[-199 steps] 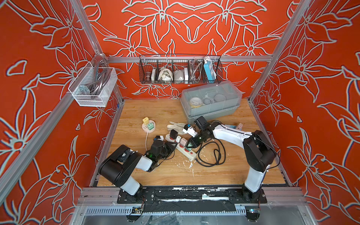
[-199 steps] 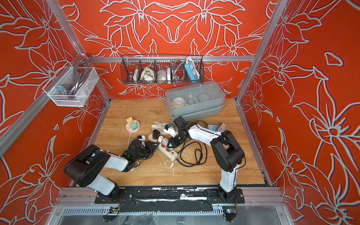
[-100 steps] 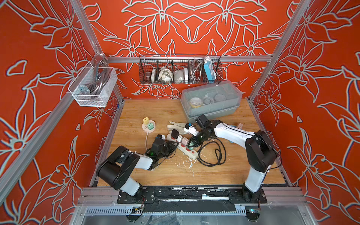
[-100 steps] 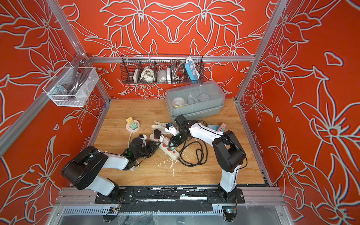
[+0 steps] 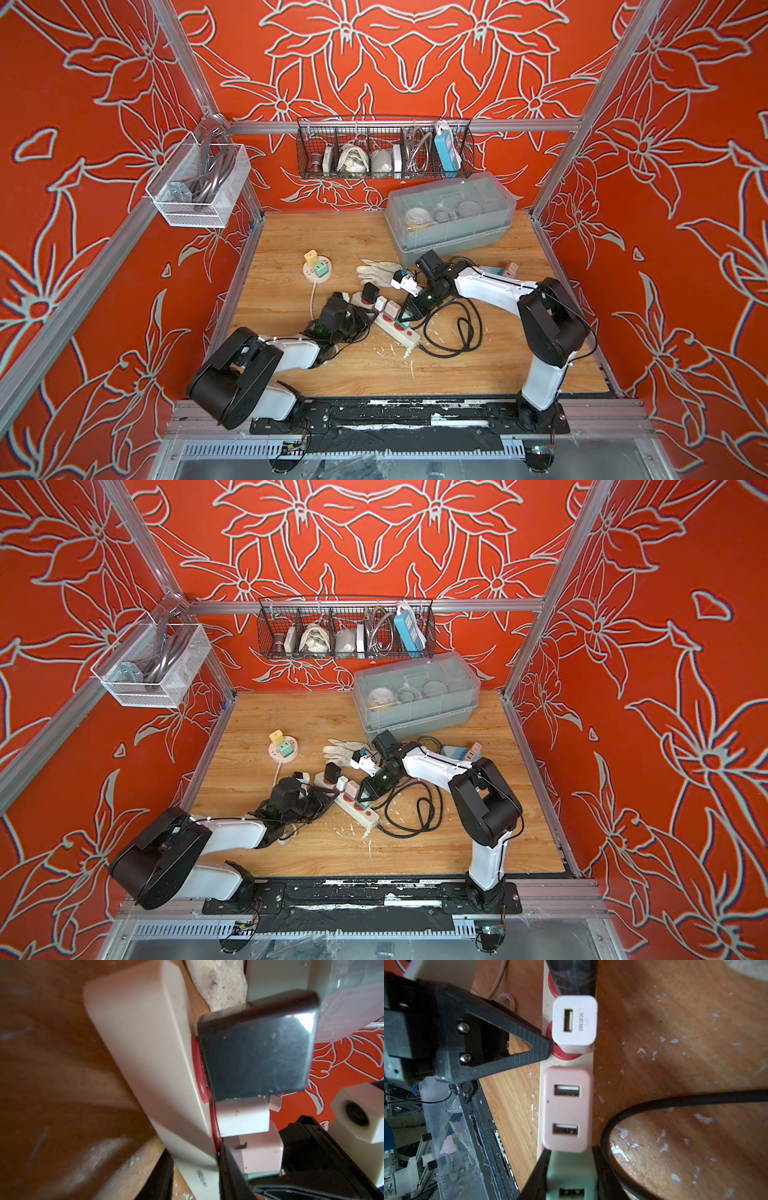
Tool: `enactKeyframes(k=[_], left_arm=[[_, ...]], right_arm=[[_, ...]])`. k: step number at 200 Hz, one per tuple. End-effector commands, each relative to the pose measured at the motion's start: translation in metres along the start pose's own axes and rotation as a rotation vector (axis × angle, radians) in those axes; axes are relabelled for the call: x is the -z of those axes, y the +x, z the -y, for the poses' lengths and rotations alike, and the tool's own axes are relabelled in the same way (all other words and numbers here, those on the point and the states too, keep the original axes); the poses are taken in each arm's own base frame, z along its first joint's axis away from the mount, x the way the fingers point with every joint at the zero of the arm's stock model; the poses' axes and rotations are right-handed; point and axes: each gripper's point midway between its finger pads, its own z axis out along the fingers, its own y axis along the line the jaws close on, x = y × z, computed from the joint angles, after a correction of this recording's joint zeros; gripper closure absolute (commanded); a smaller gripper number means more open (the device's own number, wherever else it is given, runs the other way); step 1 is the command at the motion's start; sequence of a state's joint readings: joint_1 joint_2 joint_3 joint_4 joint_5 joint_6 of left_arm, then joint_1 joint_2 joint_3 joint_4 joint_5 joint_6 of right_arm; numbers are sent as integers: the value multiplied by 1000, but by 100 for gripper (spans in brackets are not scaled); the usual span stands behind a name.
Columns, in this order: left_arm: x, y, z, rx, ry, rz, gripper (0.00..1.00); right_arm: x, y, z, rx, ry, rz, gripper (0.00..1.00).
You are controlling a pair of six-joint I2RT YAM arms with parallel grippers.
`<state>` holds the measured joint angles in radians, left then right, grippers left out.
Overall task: Pull the plug off the socket
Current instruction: Remove the plug from the socket.
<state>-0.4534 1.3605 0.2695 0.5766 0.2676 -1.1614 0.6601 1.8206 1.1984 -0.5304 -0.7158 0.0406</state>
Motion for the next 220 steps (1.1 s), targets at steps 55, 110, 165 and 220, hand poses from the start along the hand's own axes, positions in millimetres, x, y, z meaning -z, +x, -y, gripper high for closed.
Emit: enactKeyframes(k=[55, 110, 165, 220], left_arm=[[28, 12, -73, 12, -260, 39, 44], [23, 19, -29, 2, -83, 22, 33], [15, 20, -27, 48, -68, 40, 36], [6, 20, -4, 23, 24, 31, 34]], right_arm=[[14, -8, -11, -4, -31, 67, 100], [8, -5, -10, -16, -20, 63, 100], [4, -7, -13, -19, -29, 77, 100], [-3, -1, -10, -22, -24, 60, 100]])
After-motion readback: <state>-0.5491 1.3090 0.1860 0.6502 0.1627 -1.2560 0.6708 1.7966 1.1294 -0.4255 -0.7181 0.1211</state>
